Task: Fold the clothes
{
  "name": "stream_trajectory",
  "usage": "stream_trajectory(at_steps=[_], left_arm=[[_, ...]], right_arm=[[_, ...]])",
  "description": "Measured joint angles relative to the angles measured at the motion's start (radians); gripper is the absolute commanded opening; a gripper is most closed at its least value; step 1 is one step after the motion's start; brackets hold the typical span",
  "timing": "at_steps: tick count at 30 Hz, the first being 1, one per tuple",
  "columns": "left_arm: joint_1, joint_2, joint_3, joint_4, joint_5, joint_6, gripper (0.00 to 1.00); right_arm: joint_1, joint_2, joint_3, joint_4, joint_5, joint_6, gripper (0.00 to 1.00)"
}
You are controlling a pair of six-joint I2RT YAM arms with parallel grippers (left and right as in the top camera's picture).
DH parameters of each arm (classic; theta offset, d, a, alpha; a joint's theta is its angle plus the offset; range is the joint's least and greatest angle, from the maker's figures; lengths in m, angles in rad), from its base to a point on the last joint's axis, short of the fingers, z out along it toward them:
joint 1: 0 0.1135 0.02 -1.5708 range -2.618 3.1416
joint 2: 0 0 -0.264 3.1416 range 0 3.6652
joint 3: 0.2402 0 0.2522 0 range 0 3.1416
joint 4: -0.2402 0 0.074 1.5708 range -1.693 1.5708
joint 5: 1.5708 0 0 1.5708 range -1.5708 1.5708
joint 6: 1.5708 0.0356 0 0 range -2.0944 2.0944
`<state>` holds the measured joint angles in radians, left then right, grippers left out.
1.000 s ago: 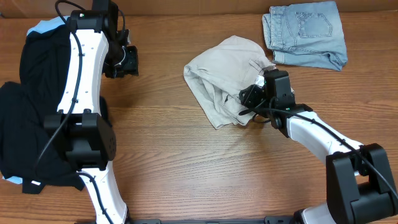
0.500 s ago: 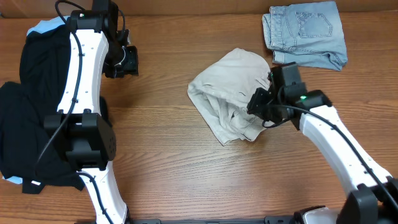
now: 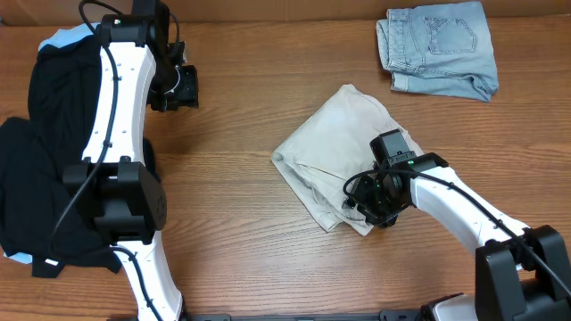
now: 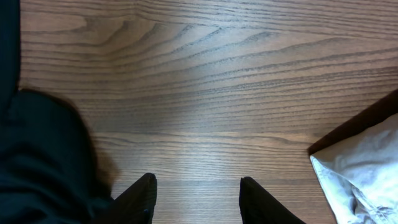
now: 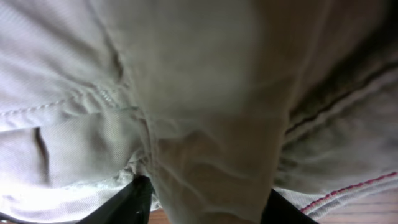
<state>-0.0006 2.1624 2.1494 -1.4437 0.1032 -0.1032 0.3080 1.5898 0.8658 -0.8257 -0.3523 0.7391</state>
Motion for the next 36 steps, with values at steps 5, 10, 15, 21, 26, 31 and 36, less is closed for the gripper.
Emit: stream_trajectory(at_steps=[5,10,15,21,26,31,36], left_arm=[[0.000,0.000,0.000,0.001,0.000,0.000,0.46],[0.000,0.000,0.000,0.005,0.000,0.000,0.46],[0.000,0.000,0.000,0.014,0.000,0.000,0.46],[0.000,0.000,0.000,0.019,0.000,0.000,0.46],[0.000,0.000,0.000,0.019,0.000,0.000,0.46],[0.000,0.000,0.000,0.020,0.000,0.000,0.45],[0.000,0.000,0.000,0.022,0.000,0.000,0.45]], right_arm=[[0.000,-0.011,0.060,-0.123,0.002,-0.021,0.79],[-0.012,-0.115,0.105,-0.257,0.058,-0.021,1.00],[-0.055,-0.178,0.100,-0.287,0.146,0.009,1.00],[-0.055,-0.160,-0.014,-0.051,0.161,0.073,1.00],[-0.052,-0.109,-0.107,0.086,0.117,0.145,1.00],[-0.039,-0.058,-0.127,0.252,0.061,0.192,0.99],[0.021,-0.007,-0.120,0.423,0.022,0.264,0.93]])
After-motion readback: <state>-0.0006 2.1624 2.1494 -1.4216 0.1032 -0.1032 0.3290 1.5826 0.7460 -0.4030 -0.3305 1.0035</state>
